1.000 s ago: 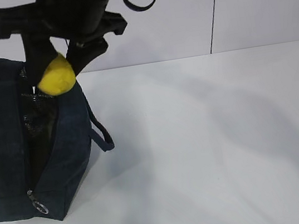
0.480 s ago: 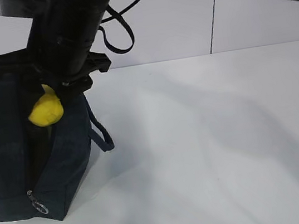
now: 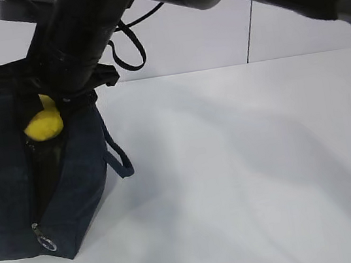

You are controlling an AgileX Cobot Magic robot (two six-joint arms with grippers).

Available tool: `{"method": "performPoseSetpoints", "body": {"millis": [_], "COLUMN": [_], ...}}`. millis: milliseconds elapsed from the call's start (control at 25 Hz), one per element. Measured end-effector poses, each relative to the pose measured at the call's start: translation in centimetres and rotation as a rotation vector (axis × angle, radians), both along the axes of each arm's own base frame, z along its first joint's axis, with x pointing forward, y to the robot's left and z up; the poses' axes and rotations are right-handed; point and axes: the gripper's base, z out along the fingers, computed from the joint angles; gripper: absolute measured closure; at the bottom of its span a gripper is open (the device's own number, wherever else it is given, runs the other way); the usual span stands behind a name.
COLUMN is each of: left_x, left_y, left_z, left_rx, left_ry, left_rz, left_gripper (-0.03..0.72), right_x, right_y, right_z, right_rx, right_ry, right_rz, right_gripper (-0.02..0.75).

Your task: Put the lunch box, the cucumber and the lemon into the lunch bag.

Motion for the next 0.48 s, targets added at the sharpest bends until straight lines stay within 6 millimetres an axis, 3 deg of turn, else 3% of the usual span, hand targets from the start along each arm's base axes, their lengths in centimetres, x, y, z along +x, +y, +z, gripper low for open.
{"method": "performPoseSetpoints", "body": {"millis": [200, 400, 480], "left_x": [0.0, 0.0, 0.0], "left_y": [0.0, 0.01, 0.01], "left_z": [0.0, -0.01, -0.01], "left_rx": [0.0, 0.002, 0.002], "left_ry": [0.0, 0.0, 0.0], "left_rz": [0.0, -0.001, -0.001], "left_gripper": [0.664, 0.664, 0.664], "right_x": [0.1, 0.11, 0.06], "right_y": [0.07, 0.06, 0.03], "right_z": [-0.06, -0.07, -0.11], "right_rx": [-0.006, -0.015, -0.02], "right_ry": [-0.039, -0.064, -0.06], "right_rz": [0.038, 0.067, 0.072], "right_gripper": [0.303, 0.15, 0.13]}}
